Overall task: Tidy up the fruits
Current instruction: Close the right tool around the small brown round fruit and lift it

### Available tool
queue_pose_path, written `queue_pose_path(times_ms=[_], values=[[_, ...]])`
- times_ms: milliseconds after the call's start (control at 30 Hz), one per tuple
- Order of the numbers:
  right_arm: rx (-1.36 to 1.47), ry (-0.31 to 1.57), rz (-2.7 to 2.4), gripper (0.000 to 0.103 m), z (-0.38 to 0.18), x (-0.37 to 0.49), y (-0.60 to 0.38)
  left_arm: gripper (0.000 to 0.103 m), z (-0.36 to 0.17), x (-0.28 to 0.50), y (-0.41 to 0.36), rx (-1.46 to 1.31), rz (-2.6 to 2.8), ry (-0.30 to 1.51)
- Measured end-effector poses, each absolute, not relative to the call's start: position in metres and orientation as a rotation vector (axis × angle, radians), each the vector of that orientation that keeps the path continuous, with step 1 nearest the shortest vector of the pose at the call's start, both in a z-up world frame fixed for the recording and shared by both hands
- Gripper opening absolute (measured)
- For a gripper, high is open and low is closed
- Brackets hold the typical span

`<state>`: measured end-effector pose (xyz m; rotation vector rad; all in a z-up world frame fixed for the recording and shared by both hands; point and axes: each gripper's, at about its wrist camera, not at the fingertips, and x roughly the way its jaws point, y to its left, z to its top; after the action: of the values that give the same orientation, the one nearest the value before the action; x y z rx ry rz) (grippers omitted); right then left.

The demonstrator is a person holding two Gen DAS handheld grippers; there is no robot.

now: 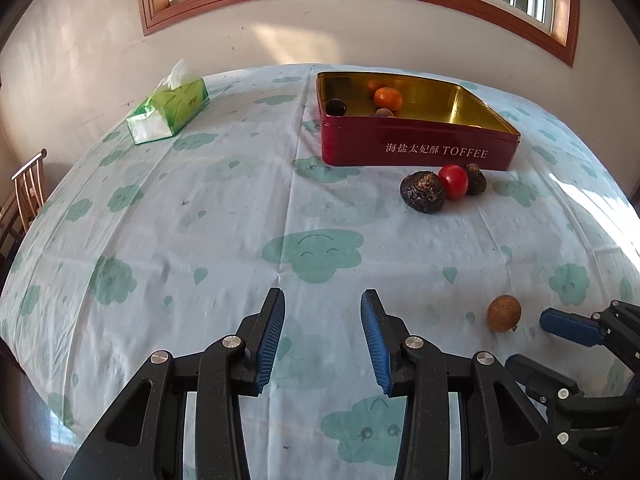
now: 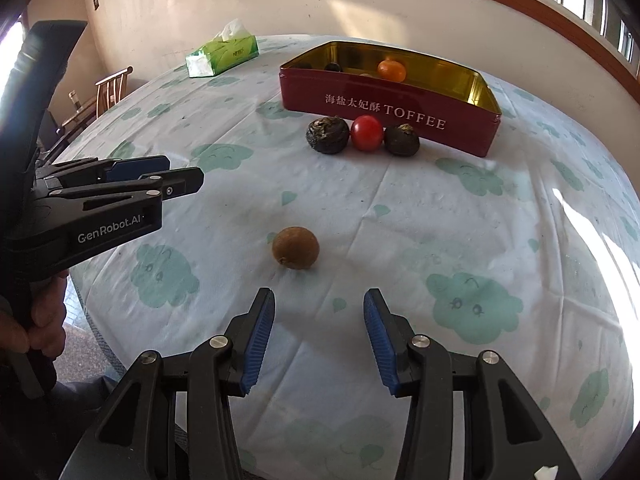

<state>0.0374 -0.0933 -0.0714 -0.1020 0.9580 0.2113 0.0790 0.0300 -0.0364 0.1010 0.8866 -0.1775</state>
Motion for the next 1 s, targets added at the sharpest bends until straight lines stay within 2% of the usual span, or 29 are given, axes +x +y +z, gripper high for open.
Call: queue_pose_path(times_ms=[167, 500, 1000], values=[[-0.124, 0.94, 0.208, 0.043, -0.073, 0.047, -0.084, 0.041, -0.04, 0.078, 0.037, 0.086, -0.172, 0.895], [-0.15, 0.931, 0.208, 0.024, -0.073, 0.057, -0.077, 0.043, -0.044, 0.082, 0.038, 0.07, -0.177, 0.902], [-0.119, 0.935, 0.108, 0.024, -0.071, 0.08, -0.122, 0.045, -0.048, 0.093, 0.012, 0.087, -0.232, 0.906]])
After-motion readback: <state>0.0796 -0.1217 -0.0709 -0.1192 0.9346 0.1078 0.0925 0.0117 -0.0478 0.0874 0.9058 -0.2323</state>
